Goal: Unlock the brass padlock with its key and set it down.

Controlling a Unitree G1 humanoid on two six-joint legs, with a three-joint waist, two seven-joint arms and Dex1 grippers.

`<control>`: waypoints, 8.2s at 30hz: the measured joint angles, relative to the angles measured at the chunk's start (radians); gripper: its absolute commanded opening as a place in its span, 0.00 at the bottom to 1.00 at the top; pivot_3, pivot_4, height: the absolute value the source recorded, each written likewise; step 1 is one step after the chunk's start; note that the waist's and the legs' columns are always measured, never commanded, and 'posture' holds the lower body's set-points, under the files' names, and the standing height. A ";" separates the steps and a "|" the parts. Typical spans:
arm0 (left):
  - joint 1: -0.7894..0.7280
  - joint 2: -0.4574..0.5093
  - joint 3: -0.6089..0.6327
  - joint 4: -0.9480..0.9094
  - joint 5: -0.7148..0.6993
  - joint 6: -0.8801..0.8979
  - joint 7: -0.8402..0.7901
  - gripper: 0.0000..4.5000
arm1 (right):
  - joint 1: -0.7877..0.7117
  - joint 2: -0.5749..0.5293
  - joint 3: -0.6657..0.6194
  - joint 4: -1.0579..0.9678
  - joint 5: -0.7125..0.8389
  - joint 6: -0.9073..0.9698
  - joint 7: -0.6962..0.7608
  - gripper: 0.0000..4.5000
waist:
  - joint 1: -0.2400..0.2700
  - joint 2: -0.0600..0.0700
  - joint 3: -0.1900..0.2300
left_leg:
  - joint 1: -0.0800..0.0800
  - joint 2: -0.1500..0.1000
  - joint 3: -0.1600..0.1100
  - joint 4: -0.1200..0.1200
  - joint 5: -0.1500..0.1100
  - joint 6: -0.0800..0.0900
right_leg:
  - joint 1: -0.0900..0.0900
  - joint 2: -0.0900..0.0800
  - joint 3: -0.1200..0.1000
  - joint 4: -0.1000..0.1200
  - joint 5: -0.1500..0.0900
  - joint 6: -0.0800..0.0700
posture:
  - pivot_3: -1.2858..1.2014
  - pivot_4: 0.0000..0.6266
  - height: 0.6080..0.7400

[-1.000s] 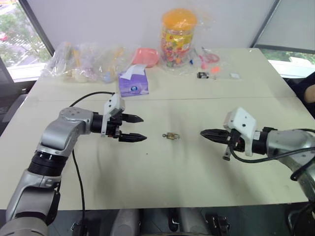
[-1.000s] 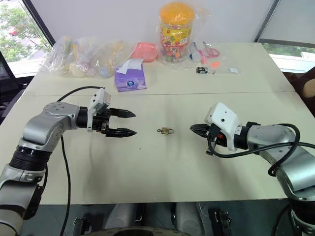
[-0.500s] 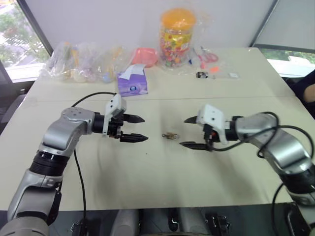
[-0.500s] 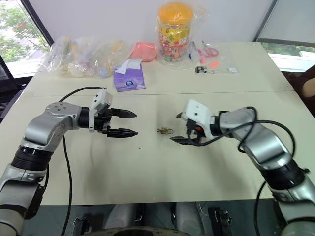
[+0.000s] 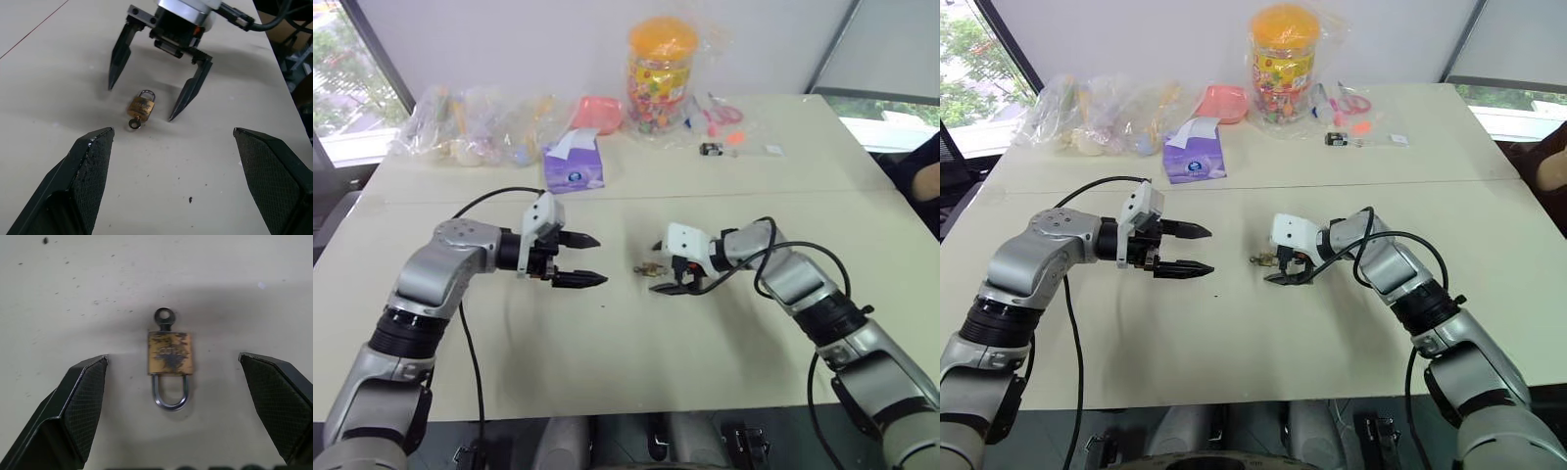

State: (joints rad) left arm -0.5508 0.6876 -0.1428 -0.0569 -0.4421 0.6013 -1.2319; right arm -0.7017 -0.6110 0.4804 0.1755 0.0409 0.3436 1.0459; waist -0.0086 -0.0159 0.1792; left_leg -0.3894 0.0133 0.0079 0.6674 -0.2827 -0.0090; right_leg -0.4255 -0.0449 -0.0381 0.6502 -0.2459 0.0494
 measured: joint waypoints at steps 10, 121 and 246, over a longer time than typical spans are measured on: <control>0.000 0.000 0.000 -0.004 0.001 -0.001 0.008 0.91 | 0.011 0.065 -0.018 -0.015 -0.019 0.078 0.036 0.16 | -0.007 0.000 0.000 | 0.001 0.001 0.000 0.000 0.000 0.000 | 0.000 0.001 0.000 0.001 0.000 0.000 | 0.52 0.24 0.98; -0.208 -0.125 -0.027 0.167 -0.150 0.204 -0.074 0.31 | 0.419 -0.074 -0.318 -0.512 -0.527 -0.709 -0.517 0.16 | -0.004 -0.001 0.001 | 0.002 0.001 0.010 0.000 0.001 -0.001 | -0.002 0.002 0.008 0.002 0.000 0.002 | 0.52 0.24 0.98; -0.286 -0.511 0.074 0.735 -0.031 0.344 0.292 0.40 | 0.769 -0.045 -0.770 -0.879 0.670 0.672 -0.576 0.00 | -0.002 -0.003 0.001 | 0.000 -0.001 0.010 0.000 0.000 0.000 | -0.002 -0.001 0.009 -0.002 0.002 0.006 | 0.52 0.24 0.98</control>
State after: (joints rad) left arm -0.8364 0.1762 -0.0684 0.6785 -0.4734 0.9456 -0.9401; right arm 0.0670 -0.6565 -0.2897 -0.7038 0.7106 1.0159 0.4697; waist -0.0102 -0.0185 0.1801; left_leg -0.3894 0.0123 0.0180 0.6678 -0.2827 -0.0090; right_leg -0.4273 -0.0457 -0.0291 0.6486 -0.2434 0.0555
